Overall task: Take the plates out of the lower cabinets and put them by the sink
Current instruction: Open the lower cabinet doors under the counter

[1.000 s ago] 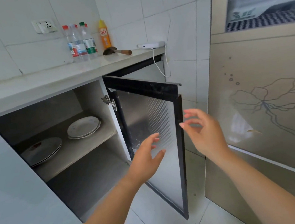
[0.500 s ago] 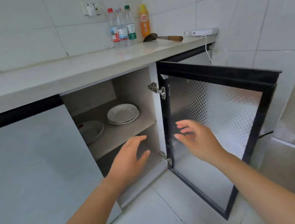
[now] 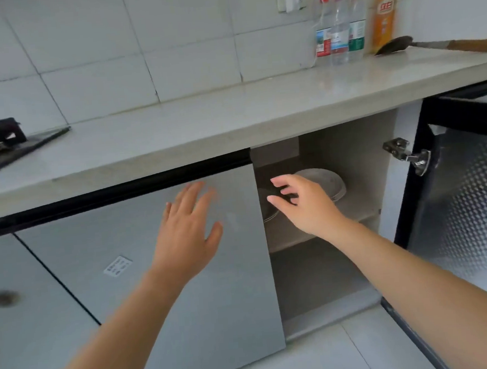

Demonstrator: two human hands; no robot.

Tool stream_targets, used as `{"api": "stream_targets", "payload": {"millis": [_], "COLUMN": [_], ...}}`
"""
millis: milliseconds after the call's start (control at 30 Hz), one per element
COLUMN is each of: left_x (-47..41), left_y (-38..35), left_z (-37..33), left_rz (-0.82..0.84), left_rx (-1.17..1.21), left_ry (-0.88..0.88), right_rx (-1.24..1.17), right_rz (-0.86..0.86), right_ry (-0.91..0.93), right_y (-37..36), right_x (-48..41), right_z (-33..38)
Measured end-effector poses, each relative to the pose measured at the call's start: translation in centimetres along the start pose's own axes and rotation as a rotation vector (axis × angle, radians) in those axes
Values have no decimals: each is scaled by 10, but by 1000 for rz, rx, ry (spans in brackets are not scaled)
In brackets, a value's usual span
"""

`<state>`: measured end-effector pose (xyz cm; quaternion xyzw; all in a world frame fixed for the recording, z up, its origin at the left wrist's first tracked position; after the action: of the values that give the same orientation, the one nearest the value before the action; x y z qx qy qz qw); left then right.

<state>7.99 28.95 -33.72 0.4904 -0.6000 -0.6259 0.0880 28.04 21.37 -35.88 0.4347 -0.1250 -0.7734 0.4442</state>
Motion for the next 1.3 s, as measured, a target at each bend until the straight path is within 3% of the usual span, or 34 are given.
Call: {"api": "stream_targets", "payload": {"millis": [133,400,633,1033,1300], "left_x": [-6,-17,-18,19,54], "left_y": [-1,-14,-19,18,75], "left_z": [9,12,6,-23,-25], "left_rz": [-72,-15,-80,-12,-176], "left_rx": [-68,-244,-244,-171,-66], "left_ry": [106,187,240,308,370], "right_rx": [-69,-356,-439,-516,-500], "right_rz": [-3,-101,-116,-151,-150], "right_ry": [41,95,165,147,112], "right_y": [-14,-35,-39,-25,-15], "right_x": [-32,-64,-67,-21,19], "right_z": [-2,-7,-17,3,30]}}
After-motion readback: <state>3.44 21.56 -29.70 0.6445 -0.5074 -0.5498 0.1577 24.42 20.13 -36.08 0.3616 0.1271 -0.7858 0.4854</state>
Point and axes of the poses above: each hand's wrist, its own x-axis away from the middle knuckle, its own y-axis out of the back of the hand, z = x × y, the point moved 5 cm from there along -x, towards the middle knuckle, and after that the axes turned 12 degrees about y, right-handed, at the moved point
